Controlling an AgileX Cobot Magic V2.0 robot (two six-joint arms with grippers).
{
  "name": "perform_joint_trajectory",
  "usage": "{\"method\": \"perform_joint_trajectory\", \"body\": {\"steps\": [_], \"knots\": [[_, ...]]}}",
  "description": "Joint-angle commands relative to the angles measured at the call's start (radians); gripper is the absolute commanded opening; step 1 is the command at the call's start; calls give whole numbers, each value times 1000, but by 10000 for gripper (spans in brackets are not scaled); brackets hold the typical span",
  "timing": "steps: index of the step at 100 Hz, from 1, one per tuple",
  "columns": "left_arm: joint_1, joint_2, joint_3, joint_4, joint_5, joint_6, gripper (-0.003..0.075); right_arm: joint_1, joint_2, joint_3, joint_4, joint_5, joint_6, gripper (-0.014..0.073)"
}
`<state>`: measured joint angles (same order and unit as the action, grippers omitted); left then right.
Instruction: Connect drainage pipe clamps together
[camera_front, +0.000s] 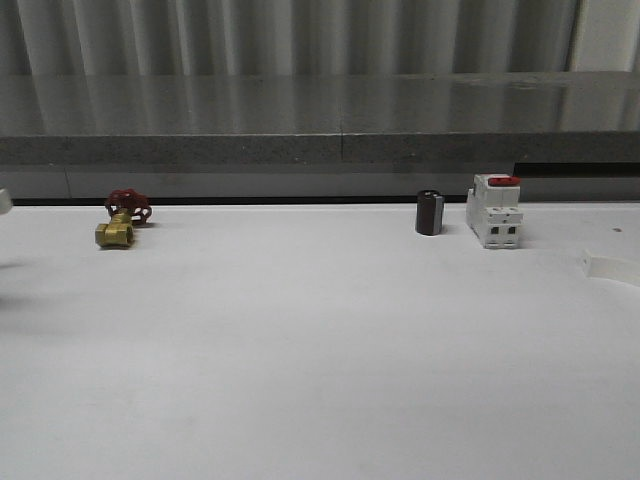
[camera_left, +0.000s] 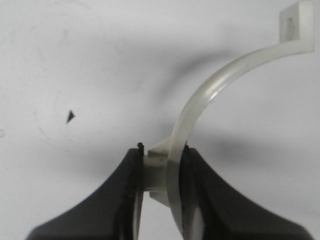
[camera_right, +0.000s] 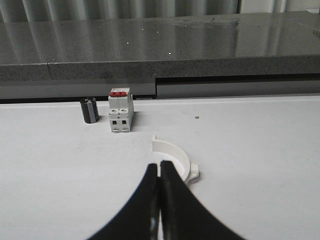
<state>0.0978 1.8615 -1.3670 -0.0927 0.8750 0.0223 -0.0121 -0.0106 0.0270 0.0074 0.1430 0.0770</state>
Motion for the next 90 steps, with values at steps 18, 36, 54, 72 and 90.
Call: {"method": "perform_joint_trajectory", "body": {"steps": [18,36,54,72,90], "knots": [[-266,-118,-17,-22,-1,-169,15,-4,-20,-16,1,-85,-6,-117],[-458,-95,-17,-16,-40,-258,15,-4,-20,-16,1,-85,-6,-117],[-568,-47,-17,-3,-100,-370,15,-4,-20,-16,1,-85,-6,-117],[-632,9,-22,7,-140,-437,15,-4,-20,-16,1,-85,-6,-117],[-639,68,-23,12,-146,-466,15,-4,-20,-16,1,-85,-6,-117]]}}
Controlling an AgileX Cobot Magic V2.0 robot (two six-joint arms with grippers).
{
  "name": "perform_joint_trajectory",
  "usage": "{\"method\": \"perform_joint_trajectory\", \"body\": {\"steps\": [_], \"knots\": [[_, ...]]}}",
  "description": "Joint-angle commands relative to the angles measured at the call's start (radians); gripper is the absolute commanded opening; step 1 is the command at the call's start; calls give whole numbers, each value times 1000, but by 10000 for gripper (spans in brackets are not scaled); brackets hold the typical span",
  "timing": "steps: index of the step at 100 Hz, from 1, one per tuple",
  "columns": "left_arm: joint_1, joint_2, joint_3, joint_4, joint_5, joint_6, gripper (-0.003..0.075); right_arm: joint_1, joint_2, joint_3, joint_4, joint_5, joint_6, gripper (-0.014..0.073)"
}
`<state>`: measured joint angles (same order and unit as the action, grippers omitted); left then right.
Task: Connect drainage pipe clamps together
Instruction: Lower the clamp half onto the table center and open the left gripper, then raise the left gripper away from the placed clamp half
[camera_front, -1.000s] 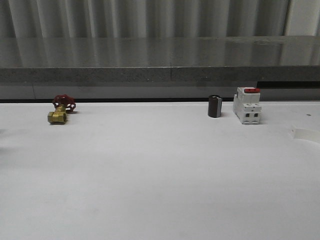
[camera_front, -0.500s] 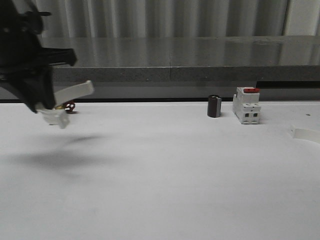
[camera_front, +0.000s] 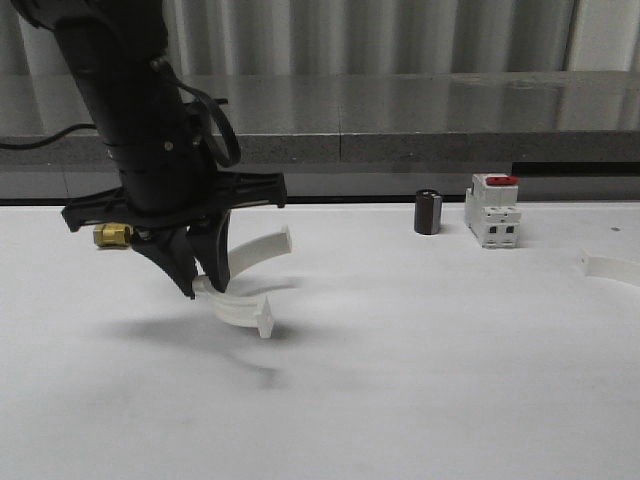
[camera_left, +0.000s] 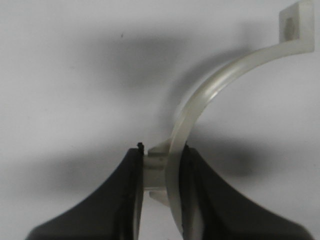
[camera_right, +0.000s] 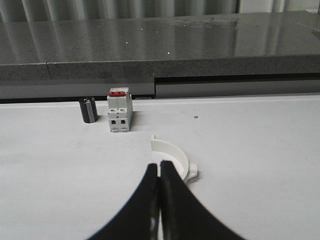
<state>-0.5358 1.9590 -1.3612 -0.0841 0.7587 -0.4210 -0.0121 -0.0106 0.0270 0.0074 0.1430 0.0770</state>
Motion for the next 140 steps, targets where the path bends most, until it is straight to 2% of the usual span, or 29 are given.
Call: {"method": "perform_joint_trajectory", "body": {"steps": [1,23,33,38,45,52,53,64,90,109,140], "knots": [[-6,-25,-29,3,-30,-25,15,-4,-20,-16,1,-85,-6,-117],[-8,18,-31,7,-34,-57,19,-4,-20,-16,1,-85,-6,-117],[-8,18,-35,7,-36,-57,80,-4,-20,-16,1,-85,-6,-117],[-8,18,-35,7,-38,-57,146,-4,-20,-16,1,-85,-6,-117],[-8,18,-35,7,-38,-57,282,-4,-20,-16,1,-85,-6,-117],[-8,16,-35,7,-40,-55,451,-4,-20,-16,1,-85,-6,-117],[-8,16,-35,7,-40,-55,500,-4,-20,-16,1,-85,-6,-117],[-8,9,-35,21,-40,-55,652,-4,-20,-16,1,-85,-6,-117],[-2,-109,-35,25,-58,59,661,-4,-20,-16,1,-85,-6,-117],[23,-260,0,127,-56,103,661,-4,-20,-16,1,-85,-6,-117],[216,-638,261,152,-140,242,661,-4,-20,-16,1,-85,-6,-117]]}}
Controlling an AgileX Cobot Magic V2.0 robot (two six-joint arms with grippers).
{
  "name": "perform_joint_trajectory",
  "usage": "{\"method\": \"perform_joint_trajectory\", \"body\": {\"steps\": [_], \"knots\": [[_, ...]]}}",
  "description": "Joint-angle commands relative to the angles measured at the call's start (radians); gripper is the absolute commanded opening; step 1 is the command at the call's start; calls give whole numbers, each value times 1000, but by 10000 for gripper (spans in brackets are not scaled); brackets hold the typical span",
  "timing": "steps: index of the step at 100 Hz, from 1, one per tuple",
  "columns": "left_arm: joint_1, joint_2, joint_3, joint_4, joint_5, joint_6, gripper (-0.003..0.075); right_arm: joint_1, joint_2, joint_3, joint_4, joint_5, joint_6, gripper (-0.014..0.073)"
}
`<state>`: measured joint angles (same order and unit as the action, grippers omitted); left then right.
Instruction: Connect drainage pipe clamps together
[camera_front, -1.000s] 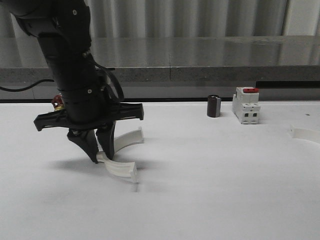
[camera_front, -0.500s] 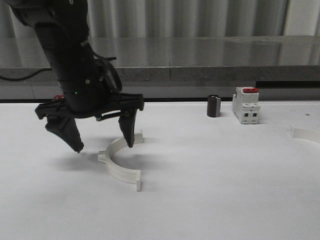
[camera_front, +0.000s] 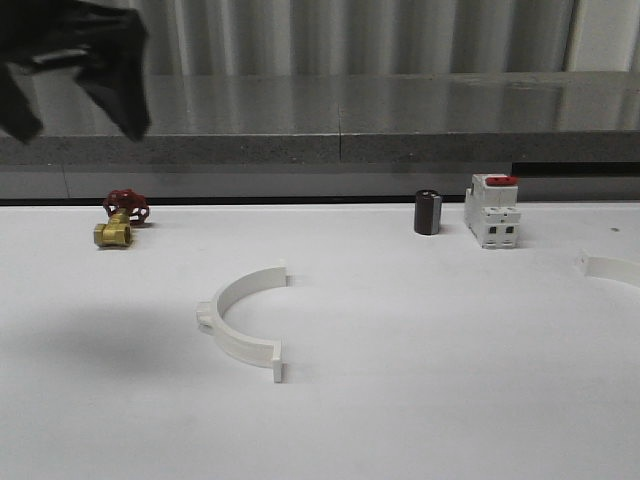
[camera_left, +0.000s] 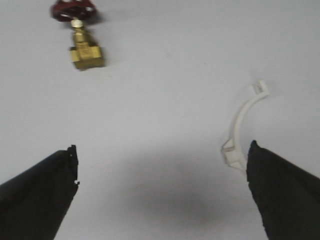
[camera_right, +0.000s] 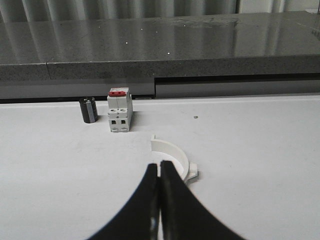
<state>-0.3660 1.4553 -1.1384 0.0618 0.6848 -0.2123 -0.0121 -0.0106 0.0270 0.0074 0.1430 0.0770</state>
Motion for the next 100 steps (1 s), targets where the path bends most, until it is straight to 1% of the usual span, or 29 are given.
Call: {"method": "perform_joint_trajectory", "body": {"steps": [1,12,26,45,50,54,59,66,71,72,75,77,78,83,85,90,92,97,99,100], "knots": [[57,-155,45,6,-68,36,661,-4,-20,-16,1,-85,-6,-117],[138,-309,151,6,-92,65,661,-4,-20,-16,1,-85,-6,-117],[203,-510,285,6,-108,70,661,-4,-20,-16,1,-85,-6,-117],[214,-771,456,-2,-106,70,660,-4,-20,-16,1,-85,-6,-117],[214,-834,497,-4,-104,70,652,-4,-20,-16,1,-85,-6,-117],[214,-878,531,-6,-104,66,632,-4,-20,-16,1,-85,-6,-117],[214,-943,567,-12,-104,66,591,-4,-20,-16,1,-85,-6,-117],[214,-1017,611,-21,-104,66,509,-4,-20,-16,1,-85,-6,-117],[214,-1062,634,-21,-104,66,438,-4,-20,-16,1,-85,-6,-117],[214,-1074,639,-21,-104,66,405,-4,-20,-16,1,-85,-6,-117],[214,-1091,649,-21,-106,66,372,-4,-20,-16,1,-85,-6,-117],[214,-1111,654,-21,-106,66,326,-4,-20,-16,1,-85,-6,-117],[214,-1116,654,-21,-106,66,326,-4,-20,-16,1,-85,-6,-117],[214,-1144,662,-21,-106,66,233,-4,-20,-16,1,-85,-6,-117],[214,-1153,664,-21,-106,66,209,-4,-20,-16,1,-85,-6,-117],[214,-1168,665,-21,-106,66,115,-4,-20,-16,1,-85,-6,-117],[214,-1172,665,-21,-106,66,92,-4,-20,-16,1,-85,-6,-117],[214,-1175,665,-21,-110,66,3,-4,-20,-16,1,-85,-6,-117],[214,-1175,665,-21,-111,66,-21,-4,-20,-16,1,-85,-6,-117],[214,-1175,665,-21,-113,66,-18,-4,-20,-16,1,-85,-6,-117]]}}
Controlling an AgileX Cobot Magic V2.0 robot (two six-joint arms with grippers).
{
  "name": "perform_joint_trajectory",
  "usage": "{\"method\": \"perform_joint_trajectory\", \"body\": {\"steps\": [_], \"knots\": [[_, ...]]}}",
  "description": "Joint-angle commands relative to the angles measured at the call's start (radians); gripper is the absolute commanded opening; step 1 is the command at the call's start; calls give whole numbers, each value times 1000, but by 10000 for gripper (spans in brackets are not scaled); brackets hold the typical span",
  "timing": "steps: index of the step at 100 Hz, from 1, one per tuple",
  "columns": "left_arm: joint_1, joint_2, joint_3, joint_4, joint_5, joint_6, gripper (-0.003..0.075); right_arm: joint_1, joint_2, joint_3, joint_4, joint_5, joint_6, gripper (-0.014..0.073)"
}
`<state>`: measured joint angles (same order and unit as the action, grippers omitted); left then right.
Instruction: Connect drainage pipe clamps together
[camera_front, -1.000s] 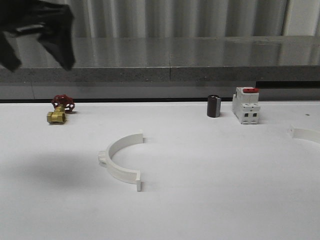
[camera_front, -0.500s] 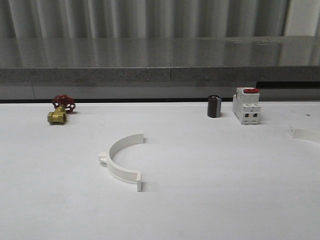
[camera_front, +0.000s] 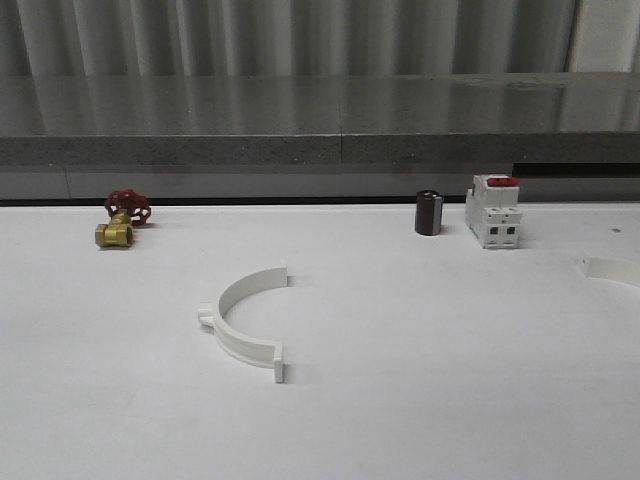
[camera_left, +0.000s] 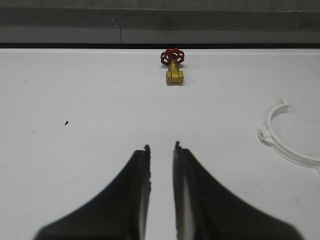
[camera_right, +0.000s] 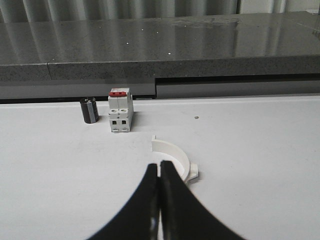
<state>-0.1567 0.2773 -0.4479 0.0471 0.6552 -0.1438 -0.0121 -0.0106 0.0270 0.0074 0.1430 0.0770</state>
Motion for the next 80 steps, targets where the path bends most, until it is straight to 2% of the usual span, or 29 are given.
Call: {"method": "perform_joint_trajectory", "body": {"steps": [1,44,60,69,80], "knots": [[4,3,-26,-6,-83,-2,-18,-4,-20,-16,1,-85,-6,-117],[4,3,-24,-6,-81,-2,-20,-4,-16,-47,1,-143,-6,-117],[4,3,-24,-6,-81,-2,-20,-4,57,-162,6,2,-5,-117],[4,3,-24,-6,-81,-2,-20,-4,169,-277,6,118,-5,-117],[4,3,-24,-6,-81,-2,-20,-4,328,-416,6,192,-5,-117]]}}
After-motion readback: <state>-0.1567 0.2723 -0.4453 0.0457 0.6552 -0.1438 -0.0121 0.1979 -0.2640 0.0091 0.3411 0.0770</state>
